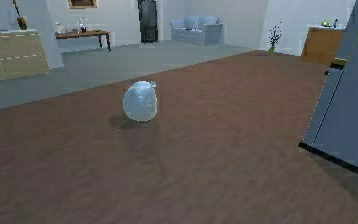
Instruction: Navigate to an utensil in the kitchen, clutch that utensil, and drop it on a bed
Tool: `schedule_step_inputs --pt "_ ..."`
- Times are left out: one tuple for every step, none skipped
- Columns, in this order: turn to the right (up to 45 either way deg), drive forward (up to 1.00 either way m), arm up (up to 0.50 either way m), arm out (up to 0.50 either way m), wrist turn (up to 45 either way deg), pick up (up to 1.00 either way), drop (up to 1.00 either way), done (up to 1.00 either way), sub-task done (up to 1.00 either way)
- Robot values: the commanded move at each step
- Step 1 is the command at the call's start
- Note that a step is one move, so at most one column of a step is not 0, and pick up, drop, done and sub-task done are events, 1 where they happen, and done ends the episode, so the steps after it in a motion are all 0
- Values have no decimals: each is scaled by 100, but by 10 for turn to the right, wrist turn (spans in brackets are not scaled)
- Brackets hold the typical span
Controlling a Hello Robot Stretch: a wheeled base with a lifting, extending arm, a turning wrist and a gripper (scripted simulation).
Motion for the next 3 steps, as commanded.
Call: schedule_step_inputs --pt "90 0 0 0 0 0 0 0 0" --pt "0 60 0 0 0 0 0 0 0" --pt "150 0 0 0 0 0 0 0 0"
